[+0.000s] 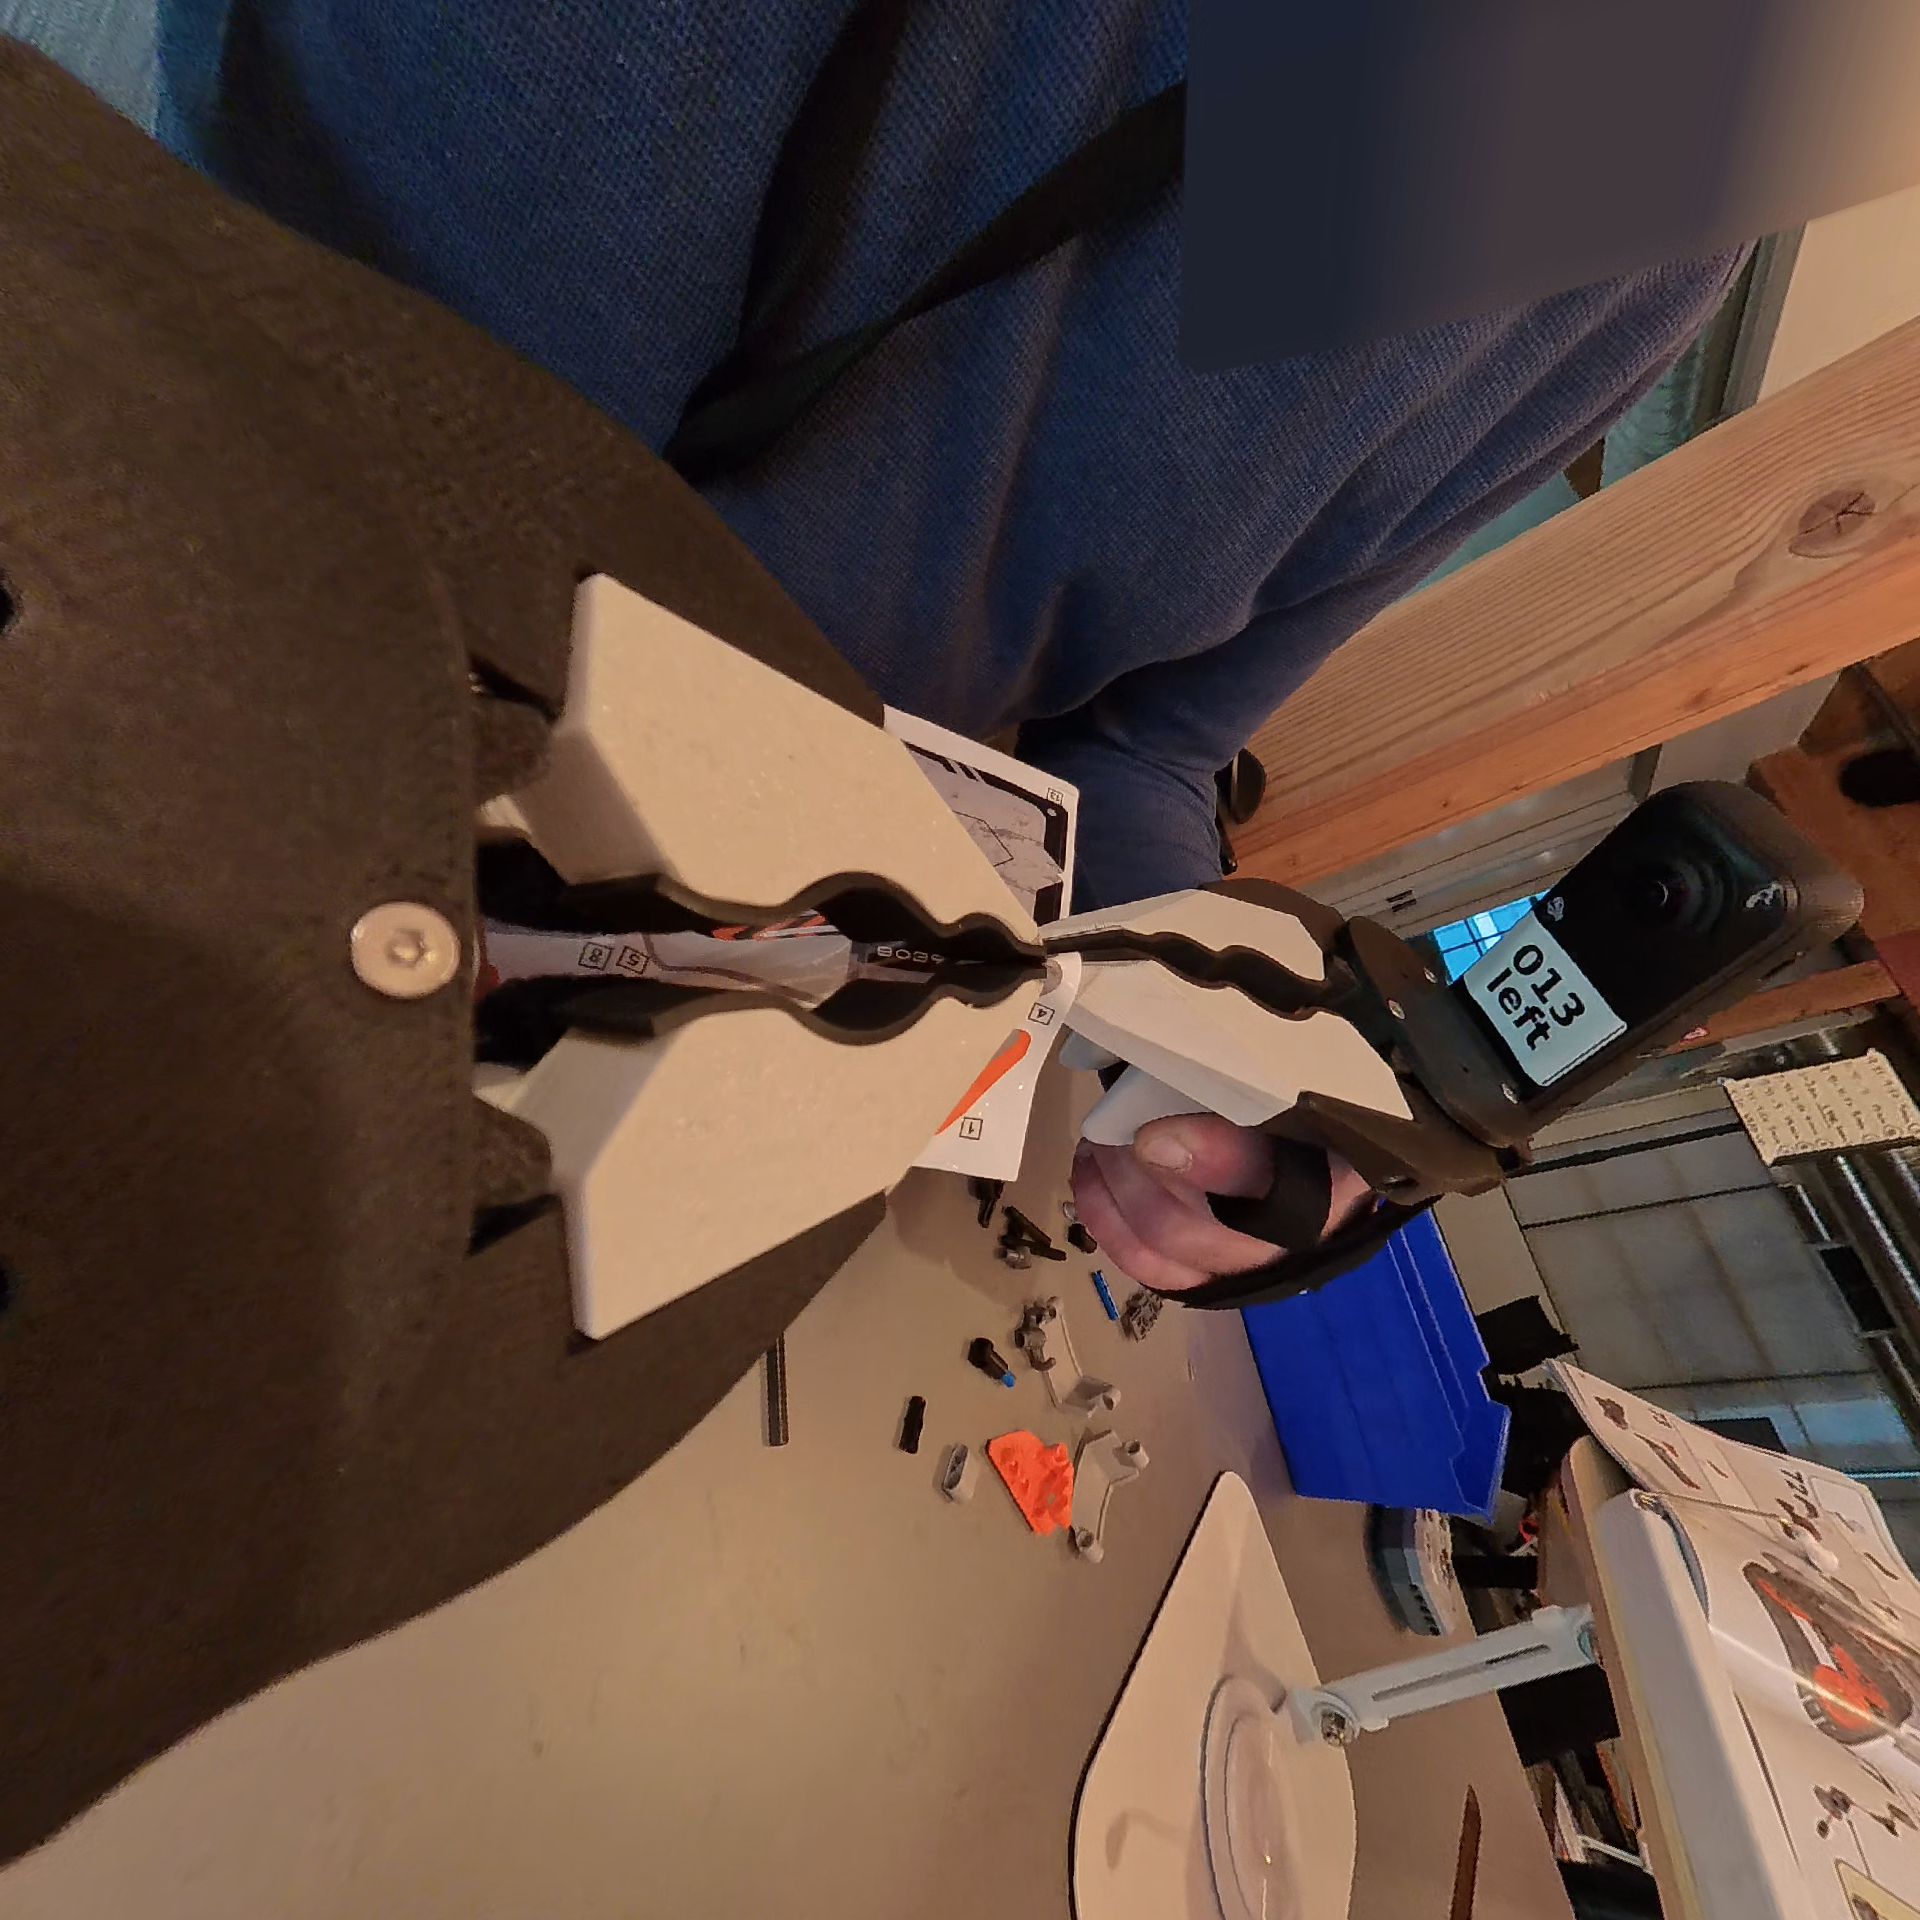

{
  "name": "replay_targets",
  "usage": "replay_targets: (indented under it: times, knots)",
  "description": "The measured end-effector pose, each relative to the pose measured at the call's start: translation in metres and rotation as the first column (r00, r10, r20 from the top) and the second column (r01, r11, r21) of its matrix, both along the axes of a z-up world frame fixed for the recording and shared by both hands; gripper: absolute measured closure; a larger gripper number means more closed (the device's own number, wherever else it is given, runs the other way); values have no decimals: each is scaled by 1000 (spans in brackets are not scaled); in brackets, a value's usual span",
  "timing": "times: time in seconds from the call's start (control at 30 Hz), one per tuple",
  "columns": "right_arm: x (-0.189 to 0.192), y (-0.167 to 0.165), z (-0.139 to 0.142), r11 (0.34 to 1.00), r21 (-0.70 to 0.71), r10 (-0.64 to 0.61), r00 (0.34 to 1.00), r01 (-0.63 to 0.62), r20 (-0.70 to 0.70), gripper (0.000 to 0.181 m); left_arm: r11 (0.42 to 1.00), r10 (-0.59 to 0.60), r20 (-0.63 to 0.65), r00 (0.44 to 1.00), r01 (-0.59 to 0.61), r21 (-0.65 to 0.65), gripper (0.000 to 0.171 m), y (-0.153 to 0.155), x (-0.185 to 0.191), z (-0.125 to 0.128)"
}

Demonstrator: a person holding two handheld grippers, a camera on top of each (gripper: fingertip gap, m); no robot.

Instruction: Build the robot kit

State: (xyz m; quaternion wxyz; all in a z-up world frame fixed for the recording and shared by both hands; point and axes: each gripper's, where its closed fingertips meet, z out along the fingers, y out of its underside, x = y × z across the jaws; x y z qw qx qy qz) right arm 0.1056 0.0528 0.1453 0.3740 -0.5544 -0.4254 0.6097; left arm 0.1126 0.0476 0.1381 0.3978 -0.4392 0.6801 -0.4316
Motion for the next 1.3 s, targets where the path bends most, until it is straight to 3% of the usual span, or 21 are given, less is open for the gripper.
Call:
replay_targets:
  times: [0.5,0.6,0.7,0.87,1.0,1.3]
  knots:
    - [0,-2,-1,999,-37,21,1000,-22,-20,181,1000,-6,4,1000,6,-3,171,-2,-2,-1]
    - [18,10,9,998,-58,-33,996,28,-78,181,1000,-2,9,1000,2,-5,171,-1,-8,1]
    - [8,8,-5,999,-21,-28,1000,28,10,181,1000,-10,1,1000,10,-24,171,-2,-6,-3]
    - [6,4,-2,998,48,-50,998,49,28,181,998,-13,-1,1000,13,-61,171,-1,-5,-5]
    - [-2,1,-9,995,91,-56,994,47,92,172,997,-11,-2,1000,11,-72,171,0,-4,-5]
    - [-2,-2,-5,999,37,-14,999,12,46,181,999,-26,4,1000,26,-44,171,-2,-1,-3]
